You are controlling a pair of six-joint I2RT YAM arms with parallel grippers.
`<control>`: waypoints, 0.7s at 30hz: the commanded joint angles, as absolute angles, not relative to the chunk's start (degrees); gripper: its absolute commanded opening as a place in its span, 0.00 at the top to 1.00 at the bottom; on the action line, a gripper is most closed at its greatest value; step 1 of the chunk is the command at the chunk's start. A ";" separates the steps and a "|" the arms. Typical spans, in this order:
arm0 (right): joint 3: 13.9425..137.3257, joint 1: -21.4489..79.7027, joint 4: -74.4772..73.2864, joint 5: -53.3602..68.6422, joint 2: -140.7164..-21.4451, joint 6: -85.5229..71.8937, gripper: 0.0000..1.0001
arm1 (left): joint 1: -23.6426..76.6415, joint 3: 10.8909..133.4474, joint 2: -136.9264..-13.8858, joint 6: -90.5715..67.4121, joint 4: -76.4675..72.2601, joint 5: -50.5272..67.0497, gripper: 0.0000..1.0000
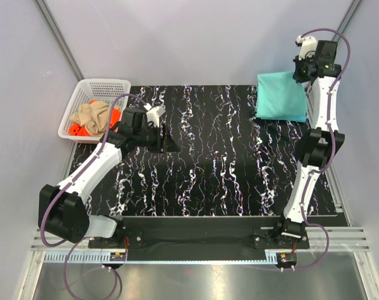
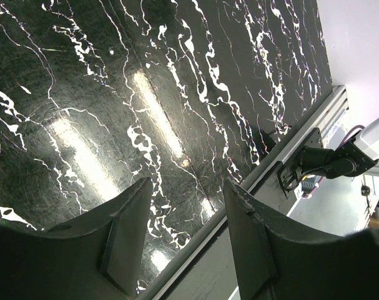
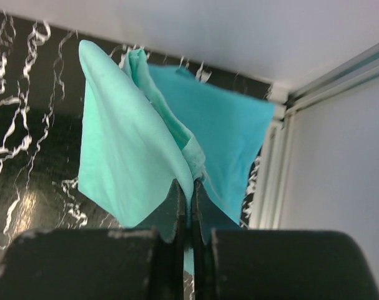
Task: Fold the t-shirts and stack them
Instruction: Neatly place the folded tshirt to the corner
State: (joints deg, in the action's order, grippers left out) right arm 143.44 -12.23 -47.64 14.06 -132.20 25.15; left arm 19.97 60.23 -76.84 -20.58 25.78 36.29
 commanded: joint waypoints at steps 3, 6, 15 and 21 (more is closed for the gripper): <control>151.17 -12.57 -48.17 11.34 -132.98 26.80 1.00 | 20.13 60.21 -74.71 -20.65 23.91 37.97 0.45; 148.71 -12.92 -44.83 12.13 -132.45 26.46 1.00 | 20.13 60.21 -74.97 -20.83 23.91 38.23 0.45; 149.24 -14.06 -44.30 18.80 -132.02 22.51 1.00 | 20.13 60.21 -74.53 -20.74 23.82 38.32 0.45; 142.06 -13.80 -44.21 24.52 -122.72 19.16 1.00 | 20.13 60.38 -74.18 -20.65 23.91 37.88 0.45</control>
